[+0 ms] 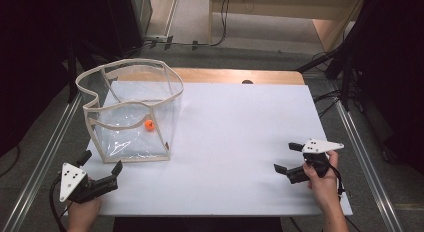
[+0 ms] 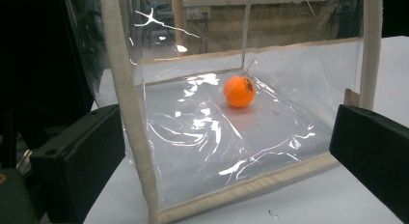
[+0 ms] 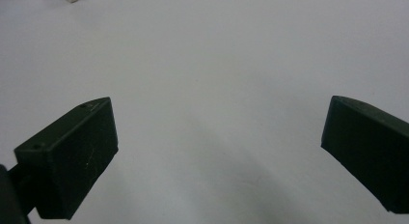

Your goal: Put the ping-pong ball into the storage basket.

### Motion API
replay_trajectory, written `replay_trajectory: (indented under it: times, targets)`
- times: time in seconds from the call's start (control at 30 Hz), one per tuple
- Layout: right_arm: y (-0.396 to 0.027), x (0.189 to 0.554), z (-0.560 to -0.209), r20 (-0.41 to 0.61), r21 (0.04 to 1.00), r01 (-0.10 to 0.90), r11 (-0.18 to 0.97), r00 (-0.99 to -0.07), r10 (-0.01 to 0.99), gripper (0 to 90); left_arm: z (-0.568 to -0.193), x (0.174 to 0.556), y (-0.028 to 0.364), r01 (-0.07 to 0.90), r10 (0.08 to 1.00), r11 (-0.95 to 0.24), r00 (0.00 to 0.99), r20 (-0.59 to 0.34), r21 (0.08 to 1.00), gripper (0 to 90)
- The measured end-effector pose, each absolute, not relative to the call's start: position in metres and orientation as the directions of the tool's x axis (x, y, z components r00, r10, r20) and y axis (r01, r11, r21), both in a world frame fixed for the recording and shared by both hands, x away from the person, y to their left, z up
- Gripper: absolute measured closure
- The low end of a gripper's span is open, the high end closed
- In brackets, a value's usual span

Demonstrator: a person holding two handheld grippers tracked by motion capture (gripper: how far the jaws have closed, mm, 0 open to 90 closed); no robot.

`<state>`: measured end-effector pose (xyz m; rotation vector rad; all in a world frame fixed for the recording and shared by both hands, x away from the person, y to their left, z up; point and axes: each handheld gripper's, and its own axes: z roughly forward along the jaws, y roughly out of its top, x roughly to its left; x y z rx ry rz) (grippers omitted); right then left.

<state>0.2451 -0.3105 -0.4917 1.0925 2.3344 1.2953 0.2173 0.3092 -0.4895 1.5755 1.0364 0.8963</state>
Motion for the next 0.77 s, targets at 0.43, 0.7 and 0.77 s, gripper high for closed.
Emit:
replay_trajectory:
  times: [0.43,0.7,0.77]
  targets:
    - [-0.327,0.235,-0.503,0.123,0.838,0.487,0.246,-0.608,0.784,0.0,-0.489,0.219,0.31,0.193,0.933,-0.113,0.358,0.038,0.975,0.0]
    - [-0.331,0.23,-0.504,0.134,0.845,0.489,0.215,-0.584,0.801,0.0,-0.489,0.22,0.31,0.195,0.931,-0.122,0.362,0.044,0.973,0.0]
    - [-0.331,0.23,-0.504,0.132,0.845,0.49,0.214,-0.578,0.805,0.0,-0.489,0.22,0.311,0.197,0.932,-0.117,0.36,0.039,0.973,0.0]
